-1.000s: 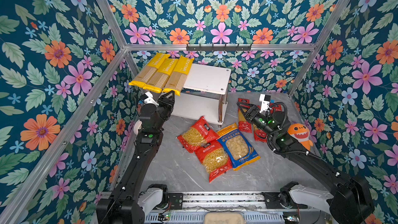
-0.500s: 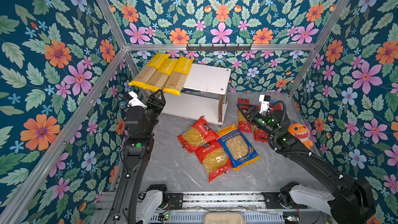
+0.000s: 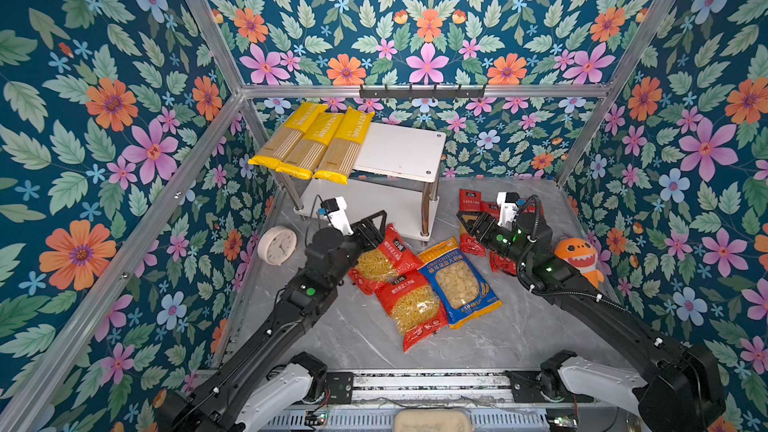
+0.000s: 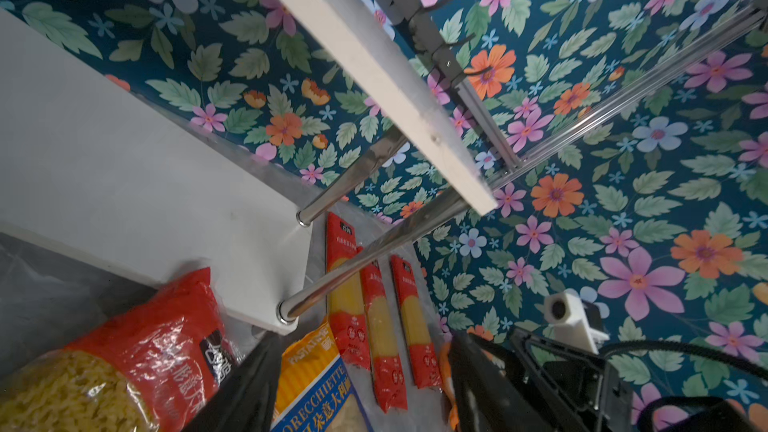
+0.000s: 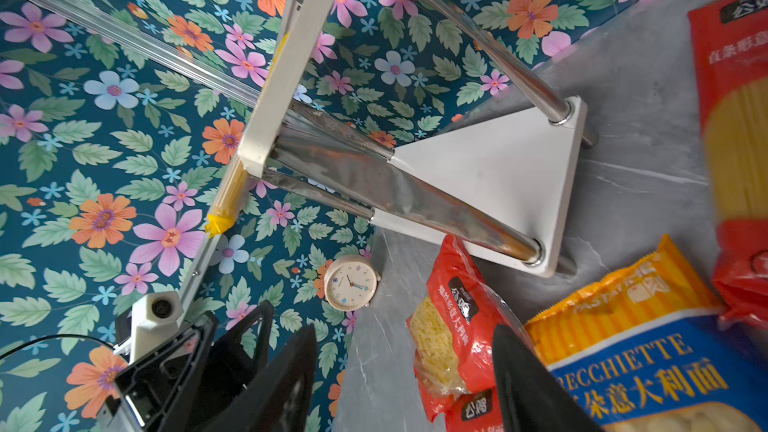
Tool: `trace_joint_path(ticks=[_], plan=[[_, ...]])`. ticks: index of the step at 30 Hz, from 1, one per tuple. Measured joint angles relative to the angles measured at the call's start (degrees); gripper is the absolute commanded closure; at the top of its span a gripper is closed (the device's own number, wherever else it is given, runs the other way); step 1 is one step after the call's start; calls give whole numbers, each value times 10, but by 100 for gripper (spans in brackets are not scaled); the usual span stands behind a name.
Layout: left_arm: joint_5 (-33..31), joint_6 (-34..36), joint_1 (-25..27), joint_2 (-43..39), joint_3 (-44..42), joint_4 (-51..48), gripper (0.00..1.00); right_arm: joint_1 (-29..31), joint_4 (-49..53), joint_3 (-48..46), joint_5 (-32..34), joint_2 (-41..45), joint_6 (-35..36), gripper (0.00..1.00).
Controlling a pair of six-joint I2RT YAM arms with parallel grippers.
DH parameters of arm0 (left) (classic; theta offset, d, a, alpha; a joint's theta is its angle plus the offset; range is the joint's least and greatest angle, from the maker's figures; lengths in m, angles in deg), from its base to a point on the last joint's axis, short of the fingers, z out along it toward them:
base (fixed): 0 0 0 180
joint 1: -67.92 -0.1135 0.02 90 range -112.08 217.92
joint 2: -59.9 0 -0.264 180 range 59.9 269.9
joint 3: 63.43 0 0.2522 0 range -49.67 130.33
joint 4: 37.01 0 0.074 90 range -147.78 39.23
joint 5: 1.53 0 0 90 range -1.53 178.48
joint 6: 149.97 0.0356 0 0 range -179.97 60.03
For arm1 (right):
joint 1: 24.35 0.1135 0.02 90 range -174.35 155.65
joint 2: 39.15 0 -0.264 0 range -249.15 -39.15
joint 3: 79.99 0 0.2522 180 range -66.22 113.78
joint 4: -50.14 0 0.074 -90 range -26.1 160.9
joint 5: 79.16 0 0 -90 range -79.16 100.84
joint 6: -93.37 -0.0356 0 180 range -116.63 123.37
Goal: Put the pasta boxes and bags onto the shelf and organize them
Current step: 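Withdraw the left gripper from the shelf while the right reaches a red spaghetti pack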
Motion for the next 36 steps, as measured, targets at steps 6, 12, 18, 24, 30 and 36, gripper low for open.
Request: trace_joint_path(ticks=[6,12,18,24,30,36], plan=[[-63,56,130,49,-31,52,34,-13,63,-25,24,15,15,32],[-79,90,177,121,-47,94,33,-50,143,-29,16,5,35,33],[-59,112,192,212,-36,116,33,-118,272,-8,3,-26,93,34],[-34,117,202,288,-21,137,33,-183,335,-11,14,-63,149,34],[-15,117,210,333,5,145,33,-224,331,39,6,-146,184,35],[-6,118,210,370,39,146,33,-280,325,117,12,-274,214,36]])
